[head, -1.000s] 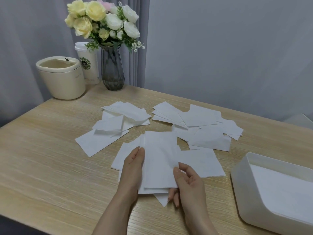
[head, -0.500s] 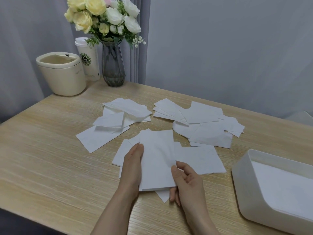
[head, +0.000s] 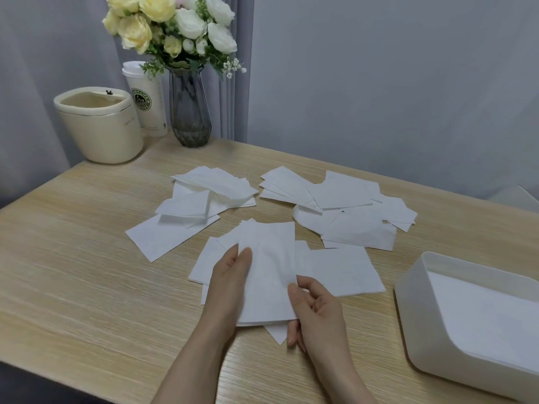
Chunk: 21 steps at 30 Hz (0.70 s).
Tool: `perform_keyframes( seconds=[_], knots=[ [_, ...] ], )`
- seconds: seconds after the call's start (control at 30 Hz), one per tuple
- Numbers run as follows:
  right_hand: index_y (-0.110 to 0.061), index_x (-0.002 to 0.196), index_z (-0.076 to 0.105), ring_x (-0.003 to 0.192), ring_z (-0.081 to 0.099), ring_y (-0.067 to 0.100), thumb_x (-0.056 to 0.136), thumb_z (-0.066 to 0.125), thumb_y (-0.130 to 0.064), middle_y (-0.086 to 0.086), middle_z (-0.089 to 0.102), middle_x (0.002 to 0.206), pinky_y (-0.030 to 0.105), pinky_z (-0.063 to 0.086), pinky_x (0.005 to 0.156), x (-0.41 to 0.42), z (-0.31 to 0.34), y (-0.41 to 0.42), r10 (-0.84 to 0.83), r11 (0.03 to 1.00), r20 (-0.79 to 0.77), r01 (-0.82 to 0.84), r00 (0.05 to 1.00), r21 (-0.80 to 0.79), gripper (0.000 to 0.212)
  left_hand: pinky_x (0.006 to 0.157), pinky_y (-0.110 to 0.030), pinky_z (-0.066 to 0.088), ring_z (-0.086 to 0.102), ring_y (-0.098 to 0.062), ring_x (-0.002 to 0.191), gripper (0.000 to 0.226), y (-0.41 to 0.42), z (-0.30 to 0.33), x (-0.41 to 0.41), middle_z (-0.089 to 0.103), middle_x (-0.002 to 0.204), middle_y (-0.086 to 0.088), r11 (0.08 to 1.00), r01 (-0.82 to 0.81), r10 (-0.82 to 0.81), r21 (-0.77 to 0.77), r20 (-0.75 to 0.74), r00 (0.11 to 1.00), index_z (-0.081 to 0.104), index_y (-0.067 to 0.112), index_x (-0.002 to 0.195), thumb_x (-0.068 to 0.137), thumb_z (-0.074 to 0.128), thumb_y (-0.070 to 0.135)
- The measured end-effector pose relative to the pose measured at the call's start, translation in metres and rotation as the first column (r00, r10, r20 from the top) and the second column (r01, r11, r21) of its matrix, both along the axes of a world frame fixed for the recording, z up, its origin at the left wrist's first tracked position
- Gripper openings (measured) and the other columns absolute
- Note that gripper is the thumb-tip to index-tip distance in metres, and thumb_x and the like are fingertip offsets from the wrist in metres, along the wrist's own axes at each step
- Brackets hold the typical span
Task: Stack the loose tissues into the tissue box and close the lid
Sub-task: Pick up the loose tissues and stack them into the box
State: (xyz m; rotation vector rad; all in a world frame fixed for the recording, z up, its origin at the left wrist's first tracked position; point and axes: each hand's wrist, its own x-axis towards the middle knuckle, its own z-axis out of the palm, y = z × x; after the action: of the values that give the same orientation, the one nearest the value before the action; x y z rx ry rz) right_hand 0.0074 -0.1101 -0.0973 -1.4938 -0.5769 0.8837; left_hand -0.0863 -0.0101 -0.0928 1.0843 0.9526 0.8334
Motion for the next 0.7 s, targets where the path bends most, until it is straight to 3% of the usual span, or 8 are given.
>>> perform_keyframes(
  seconds=[0.2, 0.3, 0.4, 0.47, 0.53, 0.7],
  knots=[
    [-0.006, 0.101, 0.065, 0.028, 0.034, 0.01, 0.095, 0.056, -0.008, 0.012, 0.055, 0.053, 0.016, 0.028, 0.033, 0.009, 0.005, -0.005, -0.055, 0.998, 0.002, 0.055, 0.999, 0.024, 0.011, 0.073, -0.034, 0.05, 0.067, -0.018, 0.08, 0.024, 0.004, -0.001, -0.003, 0.074, 0.086, -0.003, 0.997, -0.078, 0.078, -0.01, 0.01, 0.997, 0.069, 0.015, 0.092, 0.102, 0.047, 0.017],
    [-0.015, 0.1, 0.067, 0.038, 0.039, 0.011, 0.092, 0.061, -0.009, 0.003, 0.059, 0.063, 0.017, 0.034, 0.04, 0.027, 0.001, -0.009, -0.152, 0.988, 0.16, 0.154, 0.975, 0.0, 0.012, 0.073, -0.035, 0.046, 0.063, -0.02, 0.077, 0.024, 0.006, -0.002, -0.006, 0.07, 0.081, -0.003, 0.994, -0.105, 0.105, -0.012, 0.0, 0.994, 0.066, 0.015, 0.086, 0.101, 0.047, 0.016],
    [-0.026, 0.098, 0.067, 0.058, 0.052, 0.011, 0.09, 0.063, -0.013, -0.007, 0.066, 0.081, 0.023, 0.045, 0.06, 0.049, -0.002, -0.01, -0.182, 0.976, 0.339, 0.212, 0.923, -0.052, 0.015, 0.073, -0.036, 0.045, 0.06, -0.022, 0.076, 0.022, 0.007, -0.004, -0.008, 0.068, 0.081, -0.005, 0.993, -0.114, 0.114, -0.006, -0.001, 0.993, 0.065, 0.009, 0.088, 0.1, 0.047, 0.016],
    [-0.03, 0.101, 0.065, 0.075, 0.056, 0.011, 0.088, 0.066, -0.017, -0.01, 0.067, 0.095, 0.033, 0.05, 0.077, 0.062, -0.003, -0.006, -0.146, 0.974, 0.406, 0.204, 0.902, -0.103, 0.019, 0.074, -0.037, 0.044, 0.06, -0.022, 0.077, 0.022, 0.007, -0.006, -0.008, 0.068, 0.082, -0.006, 0.993, -0.117, 0.117, 0.0, 0.001, 0.993, 0.063, 0.005, 0.09, 0.1, 0.048, 0.016],
    [-0.03, 0.108, 0.062, 0.082, 0.054, 0.008, 0.086, 0.068, -0.022, -0.012, 0.063, 0.104, 0.034, 0.049, 0.086, 0.07, -0.003, 0.0, -0.057, 0.968, 0.465, 0.163, 0.883, -0.19, 0.025, 0.075, -0.037, 0.043, 0.059, -0.022, 0.077, 0.022, 0.008, -0.008, -0.008, 0.067, 0.082, -0.007, 0.993, -0.119, 0.119, 0.002, 0.002, 0.993, 0.061, 0.001, 0.092, 0.1, 0.048, 0.017],
    [-0.032, 0.117, 0.053, 0.09, 0.053, 0.001, 0.079, 0.075, -0.032, -0.013, 0.057, 0.103, 0.028, 0.046, 0.084, 0.073, 0.005, 0.011, 0.117, 0.942, 0.481, 0.057, 0.869, -0.332, 0.043, 0.071, -0.034, 0.043, 0.06, -0.02, 0.074, 0.022, 0.006, -0.009, -0.007, 0.067, 0.08, -0.006, 0.993, -0.118, 0.118, 0.0, 0.006, 0.993, 0.061, 0.001, 0.094, 0.1, 0.047, 0.017]
  ],
)
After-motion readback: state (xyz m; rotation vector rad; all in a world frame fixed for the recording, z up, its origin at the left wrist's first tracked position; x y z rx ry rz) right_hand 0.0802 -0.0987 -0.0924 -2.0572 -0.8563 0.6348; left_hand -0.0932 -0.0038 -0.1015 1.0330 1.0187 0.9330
